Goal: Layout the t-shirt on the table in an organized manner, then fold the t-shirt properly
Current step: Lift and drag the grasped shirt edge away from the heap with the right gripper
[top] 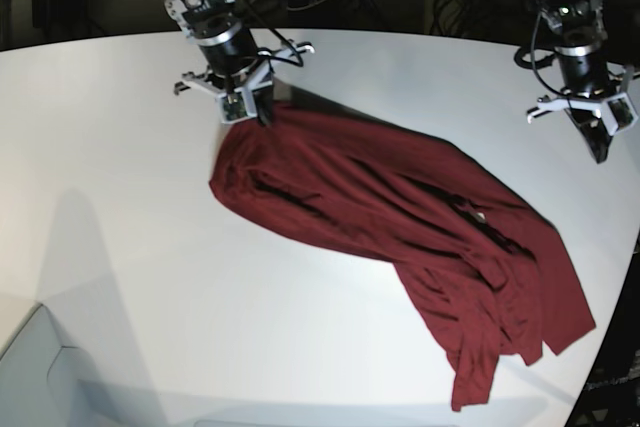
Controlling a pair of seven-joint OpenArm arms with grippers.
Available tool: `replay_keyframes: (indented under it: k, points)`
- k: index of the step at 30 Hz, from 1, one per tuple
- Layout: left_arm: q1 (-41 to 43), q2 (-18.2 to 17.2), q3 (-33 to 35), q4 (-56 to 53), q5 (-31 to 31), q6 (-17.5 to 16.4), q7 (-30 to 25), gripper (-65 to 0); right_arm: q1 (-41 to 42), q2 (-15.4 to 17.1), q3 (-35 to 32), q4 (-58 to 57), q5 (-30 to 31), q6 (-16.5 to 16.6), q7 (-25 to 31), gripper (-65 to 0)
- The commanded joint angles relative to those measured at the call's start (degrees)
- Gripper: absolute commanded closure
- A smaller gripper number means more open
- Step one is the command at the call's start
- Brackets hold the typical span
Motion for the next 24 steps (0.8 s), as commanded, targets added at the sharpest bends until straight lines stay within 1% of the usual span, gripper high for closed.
replay_keyframes:
  k: [1, 3, 6, 7, 8, 11, 15, 16, 17, 20, 22, 24]
  points:
    - [-0.80, -0.64, -0.27, 0.24, 0.11, 0.23, -1.50, -0.5, -0.08, 0.06, 0.35, 0.04, -0.01, 0.10, 1.16, 0.0]
    - [-1.76, -0.82, -0.27, -1.25, 0.11, 0.23, -1.50, -0.5, -0.08, 0.15, 0.44, -0.92, -0.01, 0.10, 1.16, 0.0]
    - [-4.14, -0.99, -0.27, -6.26, 0.11, 0.14, -1.50, -0.6, -0.08, 1.91, 0.35, -2.51, -0.01, 0.10, 1.25, 0.0]
    - [-5.28, -1.08, -0.27, -8.20, 0.11, 0.14, -1.50, -1.3, 0.01, 1.99, 0.53, -2.77, -0.01, 0.10, 1.25, 0.0]
    - [-6.16, -1.43, -0.36, -9.69, 0.11, 0.23, -1.50, -3.3, 0.01, 1.99, 0.53, -2.86, -0.01, 0.10, 1.25, 0.0]
    - [-7.13, -2.13, -0.36, -12.33, 0.11, 0.23, -1.50, -14.2, -0.08, 2.96, 2.46, -2.77, -0.01, 0.10, 1.25, 0.0]
    - [-7.21, -2.13, -0.36, -12.51, -0.24, 0.40, -1.94, -32.6, -1.04, 3.22, 5.45, -2.68, 0.08, 0.10, 1.25, 0.0]
    - [-7.21, -2.13, -0.36, -12.51, -0.33, 0.32, -2.03, -34.8, -1.75, 3.84, 6.24, -2.51, 0.08, 0.10, 1.42, 0.0]
    - [-7.30, -2.13, -0.36, -12.51, -0.33, 0.23, -2.03, -35.7, -2.10, 4.54, 6.68, -2.24, 0.08, 0.10, 1.95, 0.0]
    - [-8.97, -2.13, -0.27, -12.51, -0.33, 0.14, -1.85, -35.7, -2.89, 6.21, 7.65, -2.68, 0.08, 0.10, 4.15, 0.0]
    - [-9.94, -2.13, -0.27, -12.51, -0.07, 0.14, -1.77, -35.7, -2.89, 7.18, 9.93, -4.35, 0.08, 0.10, 5.47, 0.0]
    - [-11.26, -2.13, -0.27, -12.68, 0.02, 0.14, -1.68, -35.7, -2.71, 7.27, 13.45, -6.73, 0.17, 0.10, 6.70, 0.0]
